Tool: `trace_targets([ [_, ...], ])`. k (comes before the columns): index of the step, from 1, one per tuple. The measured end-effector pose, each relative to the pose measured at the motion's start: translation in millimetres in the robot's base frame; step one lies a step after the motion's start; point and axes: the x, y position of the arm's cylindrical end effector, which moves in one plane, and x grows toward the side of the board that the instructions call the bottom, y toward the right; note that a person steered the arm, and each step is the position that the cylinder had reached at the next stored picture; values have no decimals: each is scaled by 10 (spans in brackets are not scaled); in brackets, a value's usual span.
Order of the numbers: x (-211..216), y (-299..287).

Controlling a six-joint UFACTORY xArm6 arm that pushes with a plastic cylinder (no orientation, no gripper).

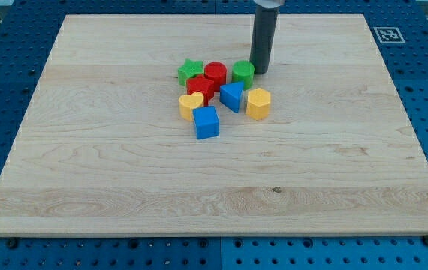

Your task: Slide the green star closer to the yellow heart

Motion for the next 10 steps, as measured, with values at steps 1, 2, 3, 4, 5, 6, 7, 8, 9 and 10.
trace_targets([
  [1,-27,-102],
  [2,-54,-367],
  [3,63,-412],
  [4,-58,-412],
  [5,-346,-612],
  [6,-379,-1181],
  [7,-288,-1588],
  [8,-151,-1594],
  [9,14,-1602],
  [10,-81,-1681],
])
